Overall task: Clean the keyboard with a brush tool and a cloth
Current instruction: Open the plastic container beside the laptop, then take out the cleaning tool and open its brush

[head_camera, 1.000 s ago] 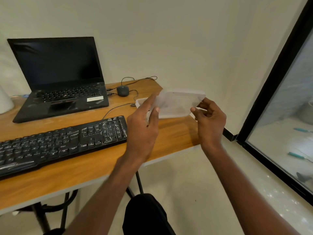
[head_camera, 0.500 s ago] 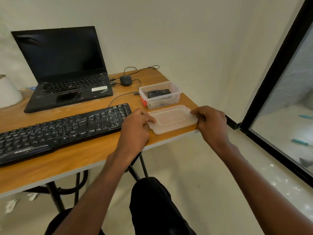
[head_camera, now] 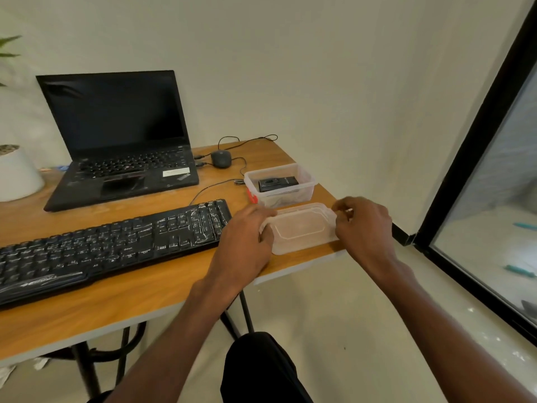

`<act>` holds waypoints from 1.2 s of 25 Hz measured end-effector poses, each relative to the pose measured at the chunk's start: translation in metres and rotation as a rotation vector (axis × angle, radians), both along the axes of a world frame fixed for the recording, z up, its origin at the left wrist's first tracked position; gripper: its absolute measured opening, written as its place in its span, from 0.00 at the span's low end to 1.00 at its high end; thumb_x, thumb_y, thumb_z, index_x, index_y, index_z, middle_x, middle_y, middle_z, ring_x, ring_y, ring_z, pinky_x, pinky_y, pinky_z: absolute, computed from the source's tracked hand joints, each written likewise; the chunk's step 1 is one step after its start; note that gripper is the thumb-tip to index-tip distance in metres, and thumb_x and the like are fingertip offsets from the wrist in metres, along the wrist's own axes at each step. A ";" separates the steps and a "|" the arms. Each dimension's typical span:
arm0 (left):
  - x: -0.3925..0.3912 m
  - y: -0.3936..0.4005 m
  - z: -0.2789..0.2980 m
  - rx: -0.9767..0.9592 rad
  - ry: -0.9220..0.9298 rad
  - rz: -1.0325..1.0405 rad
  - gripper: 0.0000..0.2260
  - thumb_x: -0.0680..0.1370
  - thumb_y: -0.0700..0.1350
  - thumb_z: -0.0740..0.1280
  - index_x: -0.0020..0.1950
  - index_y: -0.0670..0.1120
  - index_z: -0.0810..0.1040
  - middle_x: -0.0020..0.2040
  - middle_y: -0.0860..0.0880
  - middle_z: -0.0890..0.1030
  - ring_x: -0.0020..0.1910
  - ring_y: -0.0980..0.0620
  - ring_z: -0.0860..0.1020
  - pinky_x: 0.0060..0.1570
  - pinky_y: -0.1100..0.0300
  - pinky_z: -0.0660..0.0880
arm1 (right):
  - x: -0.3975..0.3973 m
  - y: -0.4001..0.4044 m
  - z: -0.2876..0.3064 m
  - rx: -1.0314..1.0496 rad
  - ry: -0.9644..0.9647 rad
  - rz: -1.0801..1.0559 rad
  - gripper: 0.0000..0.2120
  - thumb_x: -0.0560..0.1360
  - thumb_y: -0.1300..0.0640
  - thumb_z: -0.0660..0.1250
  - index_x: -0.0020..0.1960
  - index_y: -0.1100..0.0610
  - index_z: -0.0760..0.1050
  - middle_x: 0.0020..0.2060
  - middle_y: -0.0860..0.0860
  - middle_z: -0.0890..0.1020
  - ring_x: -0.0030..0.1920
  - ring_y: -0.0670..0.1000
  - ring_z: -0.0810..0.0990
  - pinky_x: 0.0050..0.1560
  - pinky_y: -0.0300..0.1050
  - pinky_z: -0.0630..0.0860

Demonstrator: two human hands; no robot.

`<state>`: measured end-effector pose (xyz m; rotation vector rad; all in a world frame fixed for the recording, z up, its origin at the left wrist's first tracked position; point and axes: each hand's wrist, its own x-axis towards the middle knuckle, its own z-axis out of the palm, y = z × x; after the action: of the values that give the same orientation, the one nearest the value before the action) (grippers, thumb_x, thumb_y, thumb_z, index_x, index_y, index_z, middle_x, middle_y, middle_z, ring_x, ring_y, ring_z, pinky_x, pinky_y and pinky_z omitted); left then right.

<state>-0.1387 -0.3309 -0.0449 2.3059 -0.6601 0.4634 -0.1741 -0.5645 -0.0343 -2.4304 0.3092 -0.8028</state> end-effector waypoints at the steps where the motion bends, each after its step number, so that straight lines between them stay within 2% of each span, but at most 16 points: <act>1: 0.006 -0.001 0.003 -0.035 -0.028 0.013 0.15 0.83 0.38 0.66 0.69 0.47 0.82 0.67 0.51 0.79 0.67 0.55 0.75 0.68 0.63 0.68 | 0.007 0.002 0.006 0.000 -0.038 0.004 0.13 0.77 0.62 0.65 0.56 0.53 0.85 0.52 0.49 0.85 0.51 0.50 0.82 0.54 0.47 0.77; 3: 0.024 -0.004 0.008 -0.064 -0.091 0.061 0.15 0.84 0.39 0.66 0.70 0.46 0.80 0.68 0.50 0.78 0.68 0.54 0.73 0.68 0.61 0.70 | 0.027 0.011 0.022 0.003 -0.083 0.095 0.12 0.79 0.58 0.67 0.60 0.52 0.84 0.55 0.47 0.85 0.54 0.47 0.82 0.58 0.45 0.77; 5: 0.042 -0.009 0.010 -0.019 -0.122 0.151 0.15 0.85 0.42 0.66 0.72 0.44 0.79 0.69 0.48 0.78 0.69 0.51 0.73 0.70 0.57 0.70 | 0.057 0.023 0.036 -0.027 -0.041 0.236 0.12 0.80 0.55 0.69 0.63 0.52 0.82 0.57 0.46 0.85 0.56 0.46 0.82 0.59 0.42 0.76; 8: 0.055 -0.018 0.004 0.081 -0.159 0.275 0.15 0.86 0.46 0.65 0.70 0.42 0.80 0.64 0.45 0.81 0.64 0.48 0.76 0.65 0.54 0.72 | 0.112 0.034 0.052 -0.186 0.187 0.368 0.18 0.78 0.50 0.73 0.66 0.53 0.80 0.61 0.49 0.84 0.60 0.51 0.81 0.61 0.46 0.76; 11: 0.056 -0.020 -0.001 0.099 -0.212 0.292 0.14 0.85 0.46 0.67 0.67 0.41 0.82 0.60 0.43 0.83 0.60 0.45 0.79 0.62 0.49 0.76 | 0.155 0.035 0.062 -0.396 0.409 0.442 0.20 0.76 0.46 0.75 0.63 0.54 0.82 0.57 0.52 0.85 0.55 0.54 0.81 0.59 0.52 0.79; 13: 0.057 -0.021 -0.002 0.091 -0.230 0.291 0.13 0.84 0.45 0.68 0.66 0.41 0.83 0.60 0.42 0.84 0.60 0.44 0.79 0.61 0.48 0.77 | 0.170 0.036 0.065 -0.494 0.492 0.463 0.20 0.75 0.47 0.77 0.63 0.55 0.84 0.56 0.53 0.85 0.53 0.54 0.81 0.59 0.53 0.80; 18: 0.057 -0.021 -0.001 0.090 -0.239 0.283 0.15 0.85 0.46 0.66 0.68 0.41 0.82 0.62 0.42 0.83 0.62 0.45 0.79 0.64 0.48 0.76 | 0.173 0.036 0.071 -0.553 0.464 0.470 0.22 0.73 0.46 0.78 0.64 0.53 0.83 0.57 0.52 0.86 0.54 0.54 0.81 0.57 0.54 0.80; 21: 0.054 -0.020 0.002 -0.007 -0.267 0.260 0.17 0.85 0.46 0.65 0.72 0.42 0.79 0.67 0.43 0.81 0.65 0.46 0.77 0.66 0.50 0.74 | 0.152 0.034 0.075 -0.355 0.272 0.453 0.22 0.75 0.46 0.76 0.66 0.51 0.82 0.59 0.50 0.85 0.57 0.52 0.81 0.59 0.52 0.78; 23: 0.051 -0.016 0.008 -0.225 -0.250 0.243 0.17 0.86 0.46 0.64 0.74 0.44 0.77 0.69 0.46 0.79 0.67 0.50 0.76 0.65 0.54 0.75 | 0.125 0.040 0.077 -0.061 0.050 0.461 0.22 0.75 0.47 0.76 0.67 0.49 0.81 0.60 0.46 0.83 0.59 0.47 0.80 0.61 0.48 0.78; 26: 0.035 0.007 0.019 -0.554 -0.249 0.247 0.14 0.87 0.46 0.63 0.72 0.47 0.78 0.65 0.52 0.79 0.63 0.58 0.76 0.60 0.64 0.74 | 0.078 0.068 0.075 0.430 -0.200 0.540 0.21 0.74 0.50 0.78 0.66 0.45 0.80 0.60 0.41 0.82 0.62 0.43 0.80 0.60 0.41 0.80; 28: 0.023 0.036 0.022 -0.654 -0.281 0.265 0.12 0.87 0.45 0.63 0.69 0.46 0.79 0.61 0.54 0.80 0.61 0.60 0.77 0.57 0.70 0.72 | 0.056 0.097 0.071 0.740 -0.219 0.618 0.21 0.72 0.55 0.80 0.63 0.43 0.82 0.60 0.42 0.82 0.61 0.46 0.82 0.54 0.43 0.83; 30: 0.018 0.070 0.024 -0.685 -0.282 0.281 0.11 0.87 0.45 0.63 0.68 0.47 0.80 0.59 0.53 0.82 0.60 0.58 0.79 0.56 0.69 0.73 | 0.049 0.128 0.065 0.992 -0.169 0.719 0.24 0.70 0.62 0.80 0.62 0.45 0.82 0.59 0.45 0.83 0.59 0.51 0.84 0.51 0.47 0.84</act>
<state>-0.1209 -0.2605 -0.0205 1.6893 -0.2373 0.9877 -0.1248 -0.4362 0.0307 -1.3594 -0.2057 -0.3663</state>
